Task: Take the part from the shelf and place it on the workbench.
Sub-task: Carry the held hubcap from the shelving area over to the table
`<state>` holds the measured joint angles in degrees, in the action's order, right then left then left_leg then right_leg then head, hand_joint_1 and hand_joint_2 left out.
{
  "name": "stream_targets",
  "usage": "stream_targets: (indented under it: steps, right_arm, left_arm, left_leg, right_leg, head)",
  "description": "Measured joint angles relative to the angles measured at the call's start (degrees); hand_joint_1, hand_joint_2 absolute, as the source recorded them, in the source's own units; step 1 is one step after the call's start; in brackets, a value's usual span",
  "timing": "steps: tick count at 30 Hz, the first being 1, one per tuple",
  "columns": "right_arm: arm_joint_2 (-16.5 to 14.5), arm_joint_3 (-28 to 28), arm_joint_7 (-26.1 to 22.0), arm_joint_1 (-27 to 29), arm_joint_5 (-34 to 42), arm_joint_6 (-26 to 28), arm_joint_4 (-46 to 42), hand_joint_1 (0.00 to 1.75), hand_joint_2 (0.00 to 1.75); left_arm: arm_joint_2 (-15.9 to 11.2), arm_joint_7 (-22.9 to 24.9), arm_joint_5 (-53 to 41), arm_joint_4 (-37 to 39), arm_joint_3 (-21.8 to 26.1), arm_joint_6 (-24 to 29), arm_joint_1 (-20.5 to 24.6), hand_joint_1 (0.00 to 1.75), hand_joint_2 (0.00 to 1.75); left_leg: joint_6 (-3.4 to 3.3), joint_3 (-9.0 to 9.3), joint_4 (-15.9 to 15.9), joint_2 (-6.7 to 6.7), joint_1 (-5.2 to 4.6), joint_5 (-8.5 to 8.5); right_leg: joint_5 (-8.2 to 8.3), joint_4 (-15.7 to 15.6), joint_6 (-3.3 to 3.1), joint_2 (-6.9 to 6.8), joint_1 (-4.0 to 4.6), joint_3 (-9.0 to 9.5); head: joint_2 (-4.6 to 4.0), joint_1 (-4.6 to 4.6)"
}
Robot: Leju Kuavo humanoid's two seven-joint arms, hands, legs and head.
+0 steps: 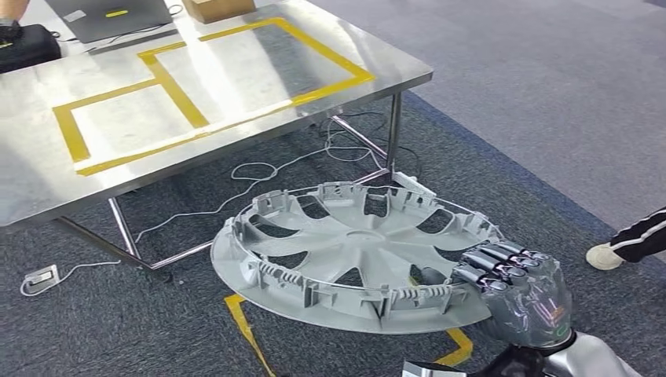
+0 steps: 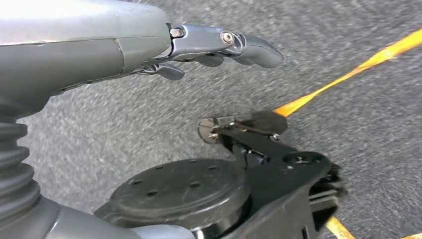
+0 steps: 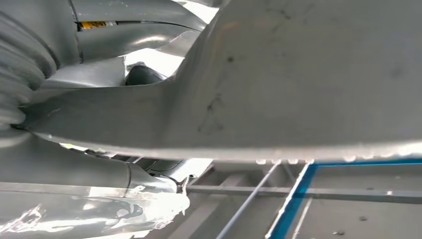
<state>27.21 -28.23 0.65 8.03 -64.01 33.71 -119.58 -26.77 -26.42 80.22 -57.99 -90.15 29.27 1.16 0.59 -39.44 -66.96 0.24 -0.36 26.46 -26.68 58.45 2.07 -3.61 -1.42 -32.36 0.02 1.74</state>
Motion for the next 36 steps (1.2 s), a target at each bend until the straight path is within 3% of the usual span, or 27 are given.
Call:
stream_targets:
  steps: [1, 3, 4, 6, 8, 10, 12, 13, 15, 17, 19, 21, 23, 25, 27, 28, 29, 32, 34, 36]
  right_arm:
    - [0.0, 0.0, 0.0, 0.0, 0.0, 0.0, 0.0, 1.75, 1.75]
    - [0.0, -0.1, 0.0, 0.0, 0.1, 0.0, 0.0, 1.75, 1.75]
    - [0.0, -0.1, 0.0, -0.1, 0.1, -0.1, 0.0, 1.75, 1.75]
    - [0.0, -0.2, 0.0, -0.2, 0.2, -0.1, 0.0, 1.75, 1.75]
    - [0.1, -0.2, 0.0, -0.4, 0.3, -0.2, 0.0, 1.75, 1.75]
    - [0.1, -0.3, 0.0, -0.4, 0.3, -0.2, 0.0, 1.75, 1.75]
    - [0.1, -0.4, -0.1, -0.3, 0.4, -0.3, 0.0, 1.75, 1.75]
    - [0.1, -0.4, -0.1, -0.3, 0.4, -0.3, 0.0, 1.75, 1.75]
    - [0.1, -0.4, -0.1, -0.2, 0.4, -0.3, 0.0, 1.75, 1.75]
    - [0.2, -0.4, -0.1, -0.3, 0.4, -0.3, 0.0, 1.75, 1.75]
    - [0.2, -0.4, -0.2, -0.3, 0.6, -0.2, 0.0, 1.75, 1.75]
    - [0.2, -0.5, -0.3, -0.4, 0.8, -0.2, 0.1, 1.75, 1.75]
    - [0.2, -0.5, -0.5, -0.4, 1.1, -0.2, 0.1, 1.75, 1.75]
    - [0.3, -0.5, -0.7, -0.4, 1.5, -0.2, 0.1, 1.75, 1.75]
    - [0.4, -0.5, -0.9, -0.4, 1.7, -0.2, 0.1, 1.75, 1.75]
    - [0.4, -0.5, -1.0, -0.4, 1.7, -0.2, 0.1, 1.75, 1.75]
    - [0.5, -0.5, -1.0, -0.4, 1.8, -0.2, 0.1, 1.75, 1.75]
    - [0.5, -0.5, -1.1, -0.6, 1.8, -0.2, 0.2, 1.75, 1.75]
    - [0.5, -0.5, -1.1, -0.6, 1.8, -0.1, 0.2, 1.75, 1.75]
    - [0.5, -0.5, -1.2, -0.7, 1.8, -0.1, 0.2, 1.75, 1.75]
  left_arm:
    - [-0.2, 0.0, 0.0, -0.3, 0.0, 0.1, 0.0, 0.00, 1.75]
    - [-0.7, 0.0, 0.0, -0.8, 0.0, 0.3, 0.1, 0.00, 1.75]
    - [-0.9, 0.0, 0.0, -1.0, 0.0, 0.4, 0.1, 0.00, 1.75]
    - [-1.2, 0.0, 0.0, -1.5, 0.0, 0.7, -0.1, 0.00, 1.75]
    - [-1.4, 0.0, 0.0, -2.0, 0.0, 0.9, -0.4, 0.00, 1.75]
    - [-1.5, 0.0, 0.0, -2.4, 0.0, 1.0, -0.3, 0.00, 1.75]
    - [-1.4, 0.0, 0.0, -2.6, 0.0, 1.1, -0.2, 0.00, 1.75]
    - [-1.4, 0.0, 0.1, -2.7, 0.0, 1.2, -0.2, 0.00, 1.75]
    - [-1.4, 0.0, 0.2, -2.9, 0.0, 1.4, -0.2, 0.00, 1.75]
    - [-1.5, 0.0, 0.3, -3.0, 0.0, 1.5, -0.2, 0.00, 1.75]
    - [-1.7, 0.0, 0.4, -3.1, 0.0, 1.6, -0.3, 0.00, 1.75]
    - [-1.8, 0.0, 0.4, -3.2, 0.0, 1.8, -0.6, 0.00, 1.75]
    - [-1.9, -0.1, 0.5, -3.4, -0.1, 1.8, -0.8, 0.00, 1.75]
    - [-2.0, -0.2, 0.5, -3.5, -0.1, 1.9, -0.5, 0.00, 1.75]
    - [-1.9, -0.2, 0.5, -3.5, 0.0, 1.9, -0.3, 0.00, 1.75]
    - [-1.9, -0.2, 0.5, -3.5, -0.1, 1.8, -0.2, 0.00, 1.75]
    - [-1.8, -0.2, 0.5, -3.5, -0.1, 1.8, -0.3, 0.00, 1.75]
    - [-1.9, -0.3, 0.5, -3.5, -0.1, 1.8, -0.3, 0.00, 1.75]
    - [-2.0, -0.3, 0.5, -3.5, -0.1, 1.8, -0.2, 0.00, 1.75]
    - [-2.1, -0.4, 0.6, -3.5, 0.0, 1.6, -0.3, 0.00, 1.75]
  left_leg:
    - [-0.65, 2.37, 4.1, 1.36, -0.45, -1.58]
    - [-1.71, 5.50, 9.9, 3.64, -1.31, -2.84]
    - [-1.98, 5.91, 10.9, 4.00, -1.59, -2.77]
    - [-2.12, 6.08, 11.8, 2.73, -1.38, -3.02]
    - [-2.24, 6.54, 12.5, 1.34, -0.88, -3.45]
    - [-2.35, 6.73, 12.7, -0.10, -0.58, -3.63]
    - [-2.42, 6.76, 12.7, -1.68, -0.53, -3.63]
    - [-2.41, 6.80, 12.6, -2.52, -0.49, -3.60]
    - [-2.15, 6.86, 12.3, -4.28, -0.23, -3.46]
    - [-1.51, 6.57, 11.5, -6.00, -0.09, -3.14]
    - [-1.02, 5.86, 10.9, -7.39, -0.09, -3.19]
    - [-0.75, 5.25, 10.8, -8.04, 0.08, -3.42]
    - [-0.20, 4.21, 8.8, -5.49, 0.04, -2.09]
    - [0.46, 1.19, 2.5, -1.91, 0.08, 1.32]
    - [0.78, -2.31, -4.6, -0.85, 0.36, 4.02]
    - [0.76, -2.98, -5.9, -0.76, 0.44, 3.96]
    - [0.60, -2.50, -5.0, -0.74, 0.45, 2.85]
    - [-0.77, 3.39, 6.0, -0.63, -0.01, -2.24]
    - [-1.39, 5.65, 10.3, -0.47, -0.42, -2.95]
    - [-1.45, 5.97, 11.2, -0.44, -0.49, -2.86]
  right_leg:
    - [-0.07, -0.1, 0.00, -0.66, 0.19, 0.26]
    - [-0.16, -0.5, 0.22, -1.97, 0.57, 0.65]
    - [-0.15, -0.7, 0.44, -2.68, 0.71, 0.81]
    - [-0.27, -1.1, 0.99, -3.61, 0.77, 1.12]
    - [-1.77, 1.0, 1.37, -1.26, 0.64, 0.38]
    - [-5.11, 8.0, 1.54, 2.31, 0.54, -2.95]
    - [-7.20, 14.8, 1.78, 3.45, 0.57, -6.55]
    - [-6.64, 15.4, 1.92, 3.54, 0.55, -7.12]
    - [-2.81, 10.0, 2.28, 4.23, 0.25, -4.95]
    - [-0.16, 2.7, 2.58, 7.00, -0.44, -1.35]
    - [-0.12, -0.1, 2.14, 8.56, -0.77, 0.16]
    - [-0.09, 0.0, 1.26, 7.39, -0.64, 0.16]
    - [-0.02, 0.0, 0.52, 6.30, -0.66, 0.18]
    - [-0.03, 0.0, 0.09, 5.34, -0.65, 0.18]
    - [-0.09, 0.0, -0.01, 4.41, -0.59, 0.12]
    - [-0.13, 0.0, -0.04, 4.05, -0.56, 0.12]
    - [-0.16, 0.0, -0.06, 3.76, -0.51, 0.17]
    - [-0.27, -0.1, 0.10, 3.23, -0.25, 0.48]
    - [-0.28, -0.4, 0.57, 3.10, -0.14, 0.56]
    - [-0.11, -1.0, 1.31, 2.99, -0.12, 0.77]
  head:
    - [0.00, 0.02]
    - [0.00, -0.02]
    - [0.00, -0.09]
    - [0.01, -0.14]
    - [0.00, -0.07]
    - [-0.01, 0.20]
    - [0.00, 0.38]
    - [0.00, 0.40]
    - [0.00, 0.45]
    - [0.00, 0.49]
    - [0.00, 0.49]
    - [0.00, 0.48]
    - [0.00, 0.12]
    - [0.00, -0.27]
    - [0.00, -0.29]
    - [0.00, -0.31]
    - [0.00, -0.31]
    - [0.00, -0.30]
    - [0.00, -0.26]
    - [0.00, -0.25]
